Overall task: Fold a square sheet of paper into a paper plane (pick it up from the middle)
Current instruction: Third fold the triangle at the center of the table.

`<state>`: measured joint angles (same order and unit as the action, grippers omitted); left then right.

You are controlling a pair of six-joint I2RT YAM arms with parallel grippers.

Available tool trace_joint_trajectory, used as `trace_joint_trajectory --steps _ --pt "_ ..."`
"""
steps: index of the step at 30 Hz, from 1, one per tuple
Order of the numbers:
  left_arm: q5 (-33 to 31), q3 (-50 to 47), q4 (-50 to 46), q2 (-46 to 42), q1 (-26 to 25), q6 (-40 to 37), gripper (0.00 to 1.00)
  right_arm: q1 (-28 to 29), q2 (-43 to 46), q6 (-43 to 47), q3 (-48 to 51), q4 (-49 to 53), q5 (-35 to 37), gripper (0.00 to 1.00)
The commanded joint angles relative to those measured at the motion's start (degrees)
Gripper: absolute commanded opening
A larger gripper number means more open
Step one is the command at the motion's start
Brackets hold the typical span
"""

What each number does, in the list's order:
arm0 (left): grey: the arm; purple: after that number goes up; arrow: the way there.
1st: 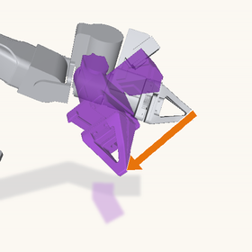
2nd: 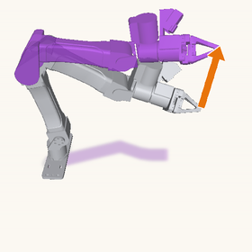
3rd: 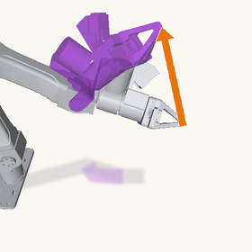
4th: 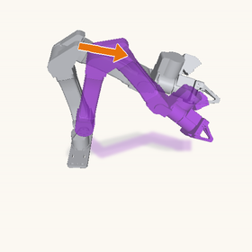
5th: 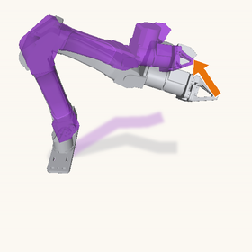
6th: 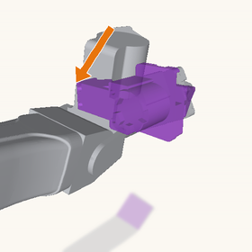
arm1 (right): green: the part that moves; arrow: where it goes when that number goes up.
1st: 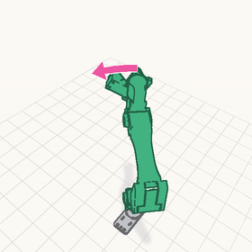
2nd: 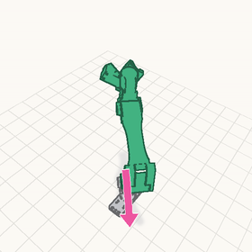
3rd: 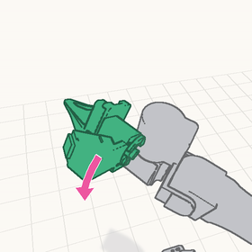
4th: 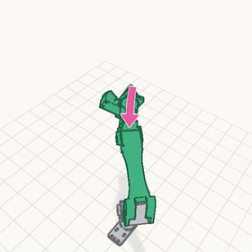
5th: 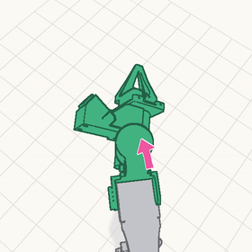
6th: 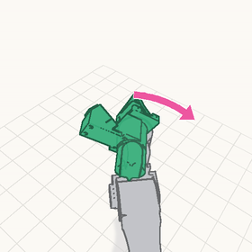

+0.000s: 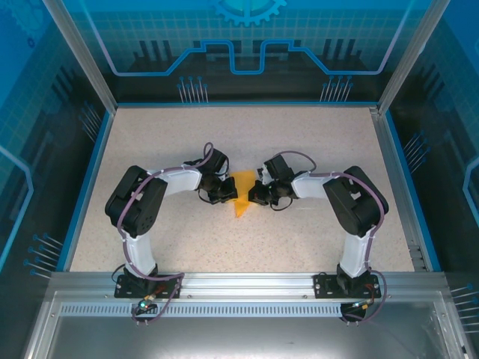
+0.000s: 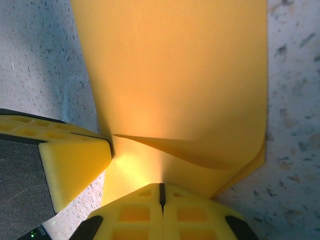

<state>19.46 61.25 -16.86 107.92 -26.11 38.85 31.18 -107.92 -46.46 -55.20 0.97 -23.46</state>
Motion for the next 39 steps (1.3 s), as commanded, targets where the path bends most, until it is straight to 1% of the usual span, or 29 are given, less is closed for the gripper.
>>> trace_joint_trajectory --steps 1,7,13,21,24,27,30,32,36,39 --pt "-4.5 -0.7 -5.5 2.6 -0.1 -1.3 0.01 -0.5 2.5 0.3 -2.0 1.9 0.5 0.03" --pt "-4.4 -0.7 -5.5 2.6 -0.2 -1.6 0.0 -1.0 -0.4 0.4 -3.8 2.5 1.1 0.03" --pt "-4.5 -0.7 -5.8 2.6 -0.2 -1.7 0.01 -1.8 -1.3 0.1 -3.1 3.2 3.3 0.03" --pt "-4.8 -0.9 -6.1 2.6 -0.2 -1.8 0.0 -5.5 -1.9 0.0 -1.1 3.6 5.0 0.03" --pt "-4.6 -0.9 -6.0 2.8 -0.2 -1.7 0.0 -6.8 -1.7 -0.4 -1.1 3.9 4.9 0.03" --pt "-4.4 -1.1 -5.9 2.8 -0.2 -1.5 0.0 -7.0 1.0 -0.6 -1.6 4.3 5.8 0.03" --pt "-4.3 -0.9 -5.9 2.7 -0.2 -1.6 0.0 -6.0 5.0 -0.1 -1.7 4.3 6.8 0.03" --pt "-4.3 -0.9 -6.0 2.6 -0.2 -1.5 0.0 -4.0 6.4 0.8 -2.2 4.6 6.3 0.03" --pt "-4.4 -0.9 -5.9 2.6 -0.2 -1.5 0.0 0.5 5.3 1.4 -3.1 5.2 4.7 0.03" --pt "-4.3 -0.9 -5.9 2.6 -0.3 -1.4 0.0 1.9 3.1 0.7 -2.4 4.1 3.5 0.03"
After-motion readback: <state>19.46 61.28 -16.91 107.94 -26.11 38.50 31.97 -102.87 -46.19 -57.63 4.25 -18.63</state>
